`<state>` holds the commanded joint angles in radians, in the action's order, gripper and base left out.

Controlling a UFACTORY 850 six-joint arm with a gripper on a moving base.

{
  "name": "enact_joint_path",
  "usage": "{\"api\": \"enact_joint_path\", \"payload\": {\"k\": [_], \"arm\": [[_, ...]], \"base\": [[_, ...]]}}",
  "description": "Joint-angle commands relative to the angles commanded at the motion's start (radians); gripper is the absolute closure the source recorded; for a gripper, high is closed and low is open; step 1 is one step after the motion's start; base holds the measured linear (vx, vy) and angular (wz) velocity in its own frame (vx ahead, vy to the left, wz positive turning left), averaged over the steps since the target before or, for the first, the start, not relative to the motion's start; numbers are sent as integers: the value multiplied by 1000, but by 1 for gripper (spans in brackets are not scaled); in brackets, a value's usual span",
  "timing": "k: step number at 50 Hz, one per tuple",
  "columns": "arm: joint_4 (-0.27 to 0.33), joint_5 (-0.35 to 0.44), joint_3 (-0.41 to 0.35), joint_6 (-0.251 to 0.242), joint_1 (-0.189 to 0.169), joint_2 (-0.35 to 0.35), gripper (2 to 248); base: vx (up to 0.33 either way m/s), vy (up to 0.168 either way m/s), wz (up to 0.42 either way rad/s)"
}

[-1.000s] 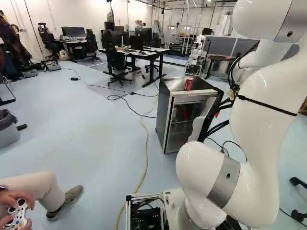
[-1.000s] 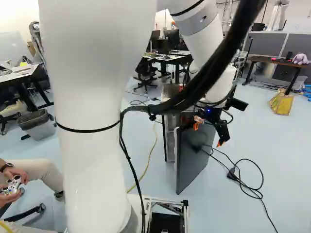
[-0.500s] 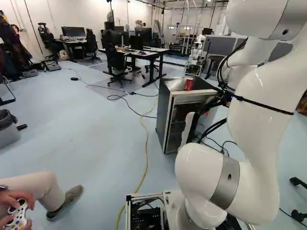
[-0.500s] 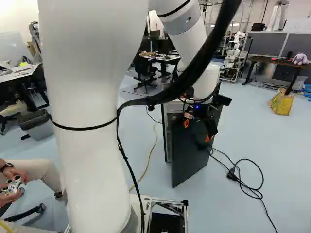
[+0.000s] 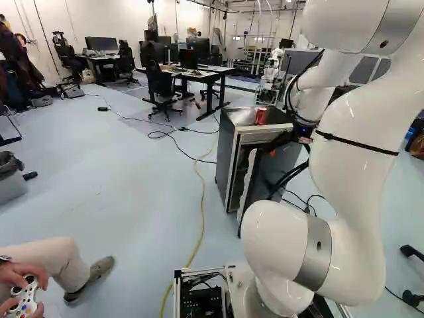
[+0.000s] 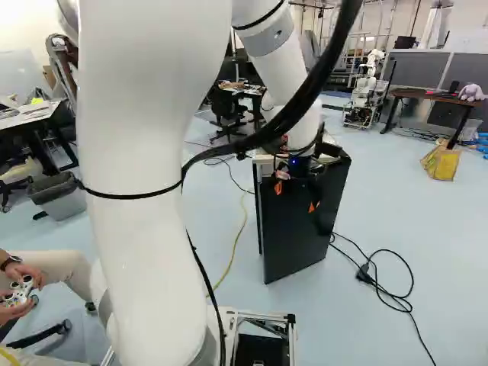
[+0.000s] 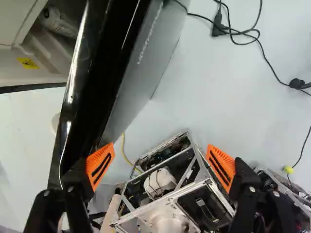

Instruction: Grab a drink from the fridge

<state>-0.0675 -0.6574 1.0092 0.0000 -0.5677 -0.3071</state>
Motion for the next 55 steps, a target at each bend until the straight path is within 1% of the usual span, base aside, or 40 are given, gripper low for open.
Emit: {"api": "enact_joint_path", "payload": {"k": [21, 30, 44, 55], "arm": [[0, 0, 47, 0, 89, -35, 3], [0, 0, 74, 0, 121, -54, 3], [0, 0, 120, 0, 165, -88, 3], [0, 0, 162, 0, 191, -118, 3]], "base": [[0, 0, 0], [0, 0, 0], [0, 0, 0], [0, 0, 0]]}}
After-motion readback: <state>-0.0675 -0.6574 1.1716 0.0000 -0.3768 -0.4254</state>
